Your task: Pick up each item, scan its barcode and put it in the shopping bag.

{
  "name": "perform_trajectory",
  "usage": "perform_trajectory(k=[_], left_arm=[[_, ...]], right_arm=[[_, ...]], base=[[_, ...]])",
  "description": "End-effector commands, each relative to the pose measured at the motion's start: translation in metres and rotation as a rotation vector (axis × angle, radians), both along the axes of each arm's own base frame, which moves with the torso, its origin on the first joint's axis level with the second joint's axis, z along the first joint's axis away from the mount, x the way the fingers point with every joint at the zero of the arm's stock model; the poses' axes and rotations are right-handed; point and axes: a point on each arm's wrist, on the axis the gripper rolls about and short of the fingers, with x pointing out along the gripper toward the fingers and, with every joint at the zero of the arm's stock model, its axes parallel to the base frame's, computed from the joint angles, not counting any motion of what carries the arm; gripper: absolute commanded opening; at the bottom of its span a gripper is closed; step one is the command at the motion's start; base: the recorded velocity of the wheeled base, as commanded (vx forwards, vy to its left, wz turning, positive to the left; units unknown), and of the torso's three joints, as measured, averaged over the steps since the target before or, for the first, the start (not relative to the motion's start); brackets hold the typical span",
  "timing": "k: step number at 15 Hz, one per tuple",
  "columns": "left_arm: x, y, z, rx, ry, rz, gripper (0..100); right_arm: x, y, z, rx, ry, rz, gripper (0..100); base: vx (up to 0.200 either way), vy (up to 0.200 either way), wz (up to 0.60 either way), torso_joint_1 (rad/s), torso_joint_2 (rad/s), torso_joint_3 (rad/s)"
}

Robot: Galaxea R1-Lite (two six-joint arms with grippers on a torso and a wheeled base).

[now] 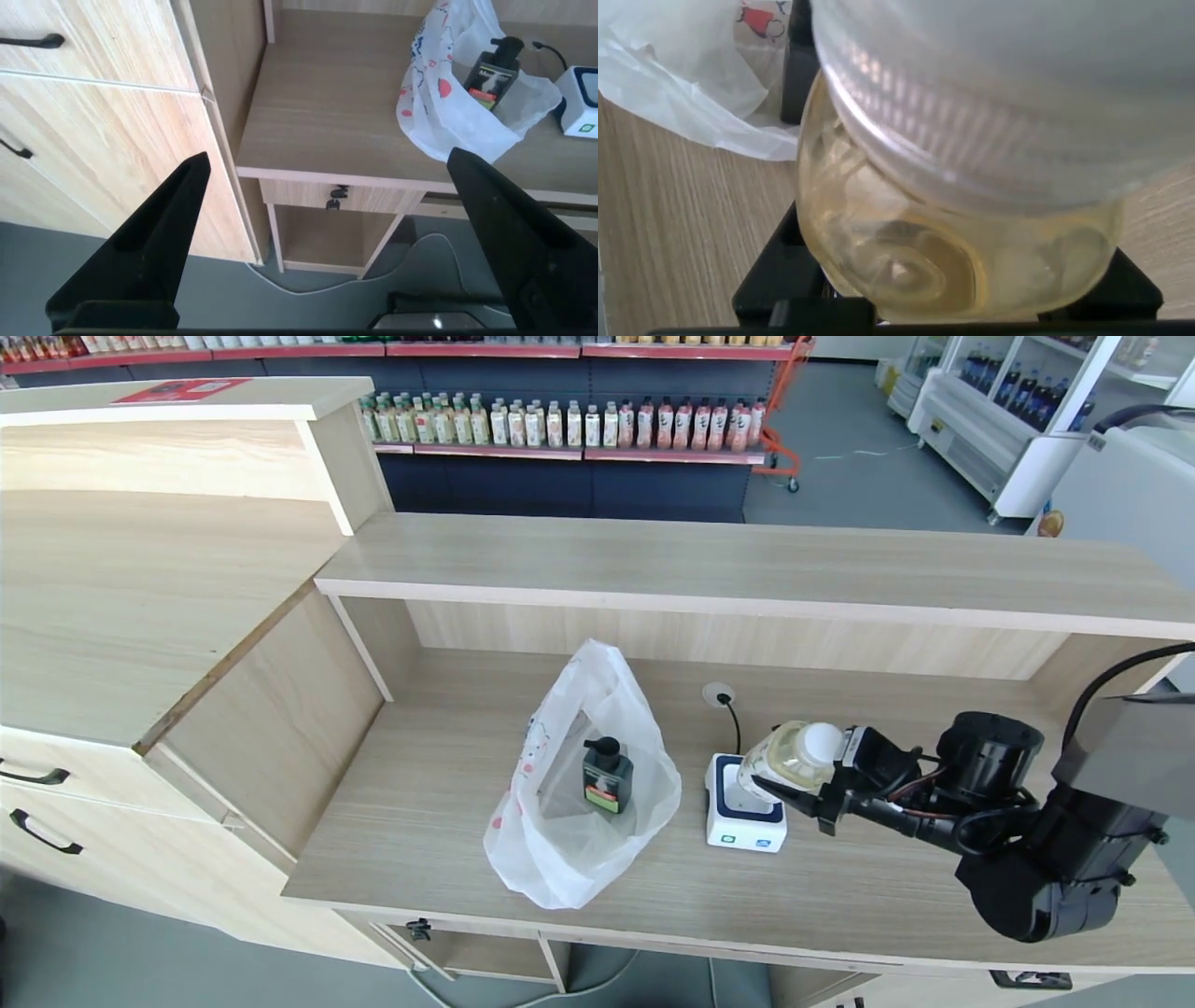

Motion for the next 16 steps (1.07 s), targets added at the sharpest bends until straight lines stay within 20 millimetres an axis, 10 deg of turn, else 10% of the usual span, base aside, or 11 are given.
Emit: perform_trajectory(k=[1,16], left_arm=[[0.000,0.000,0.000,0.001,-0.001,0.000,100],[0.000,0.000,0.000,-0.001,0.000,0.000,100]], right_arm=[[0.006,0.001,-0.008,-0.005,0.007,0.000,0],[0.034,0.007,-0.031,-0.003,-0.003,0.060,0]], base=[[0.000,0.000,0.00,0.000,0.00,0.000],[0.000,0.000,0.00,0.000,0.00,0.000]])
